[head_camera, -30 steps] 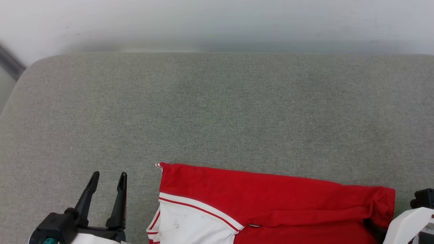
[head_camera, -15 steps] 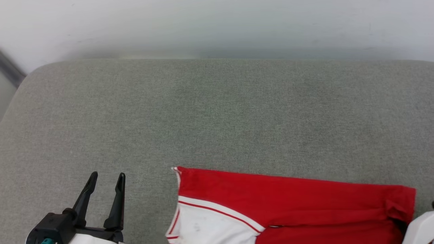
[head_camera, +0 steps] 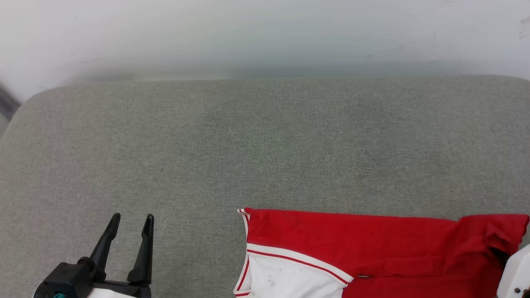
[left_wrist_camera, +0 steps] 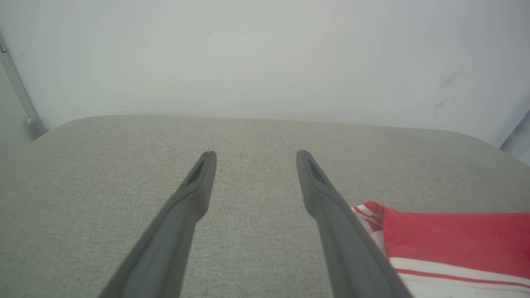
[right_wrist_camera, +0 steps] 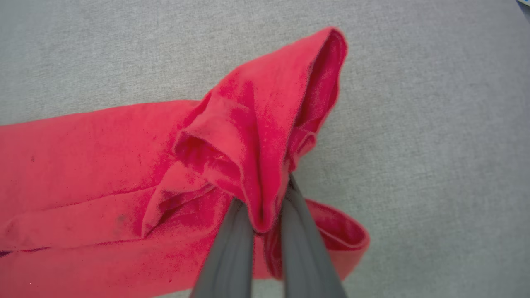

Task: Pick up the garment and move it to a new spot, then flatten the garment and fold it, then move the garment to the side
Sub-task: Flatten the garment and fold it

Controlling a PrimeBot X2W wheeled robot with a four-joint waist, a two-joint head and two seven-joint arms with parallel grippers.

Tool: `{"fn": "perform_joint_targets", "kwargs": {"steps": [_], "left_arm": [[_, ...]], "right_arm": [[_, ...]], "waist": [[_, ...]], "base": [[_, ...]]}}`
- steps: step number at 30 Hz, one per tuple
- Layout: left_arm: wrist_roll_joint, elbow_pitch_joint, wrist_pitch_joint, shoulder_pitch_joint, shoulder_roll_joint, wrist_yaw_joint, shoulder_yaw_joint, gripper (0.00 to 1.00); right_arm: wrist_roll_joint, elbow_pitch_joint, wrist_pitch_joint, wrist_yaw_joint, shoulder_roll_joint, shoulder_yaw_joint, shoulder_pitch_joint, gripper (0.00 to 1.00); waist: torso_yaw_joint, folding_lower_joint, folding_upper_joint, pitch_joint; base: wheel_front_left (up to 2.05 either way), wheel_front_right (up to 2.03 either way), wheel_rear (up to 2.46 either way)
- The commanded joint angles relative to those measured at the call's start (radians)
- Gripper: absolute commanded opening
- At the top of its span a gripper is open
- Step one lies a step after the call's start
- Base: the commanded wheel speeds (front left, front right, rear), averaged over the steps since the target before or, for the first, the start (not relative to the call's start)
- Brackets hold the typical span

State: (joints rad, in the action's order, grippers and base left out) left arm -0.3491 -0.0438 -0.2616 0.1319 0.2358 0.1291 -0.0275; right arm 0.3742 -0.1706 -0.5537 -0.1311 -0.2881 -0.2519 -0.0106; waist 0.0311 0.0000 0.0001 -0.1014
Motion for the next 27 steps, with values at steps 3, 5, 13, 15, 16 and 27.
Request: {"fn": "perform_joint_targets", "kwargs": {"steps": [3, 5, 13, 15, 16, 27], "left_arm": [[-0.005, 0.003, -0.005, 0.01, -0.002, 0.001, -0.001, 1.0], [-0.005, 0.004, -0.005, 0.014, -0.003, 0.001, -0.002, 1.0], [-0.006, 0.006, -0.005, 0.007, -0.002, 0.001, -0.013, 1.0], [-0.006, 0.008, -0.005, 0.005, -0.001, 0.001, -0.016, 1.0], [-0.007, 0.009, -0.005, 0.004, -0.001, 0.001, -0.017, 1.0], [-0.013, 0.017, -0.005, -0.012, -0.001, 0.001, -0.028, 1.0]], "right_arm": [[0.031, 0.098, -0.049, 0.001, 0.006, 0.045, 0.035, 0.0], [0.046, 0.161, -0.084, 0.001, 0.016, 0.073, 0.058, 0.0], [0.101, 0.334, -0.2, 0.001, 0.086, 0.193, 0.105, 0.0], [0.115, 0.36, -0.224, 0.001, 0.113, 0.233, 0.109, 0.0], [0.119, 0.369, -0.233, 0.001, 0.131, 0.249, 0.107, 0.0], [0.238, 0.308, -0.217, 0.001, 0.24, 0.476, -0.005, 0.0]], "waist": [[-0.008, 0.0, -0.0001, 0.013], [-0.009, 0.0, -0.0001, 0.019], [-0.003, 0.0, -0.0001, 0.03], [0.002, 0.0, -0.0001, 0.032], [0.005, 0.0, -0.0001, 0.034], [0.055, 0.0, -0.0001, 0.036]], "base": [[0.0, 0.0, 0.0], [0.0, 0.0, 0.0], [0.0, 0.0, 0.0], [0.0, 0.0, 0.0], [0.0, 0.0, 0.0], [0.0, 0.0, 0.0]]}}
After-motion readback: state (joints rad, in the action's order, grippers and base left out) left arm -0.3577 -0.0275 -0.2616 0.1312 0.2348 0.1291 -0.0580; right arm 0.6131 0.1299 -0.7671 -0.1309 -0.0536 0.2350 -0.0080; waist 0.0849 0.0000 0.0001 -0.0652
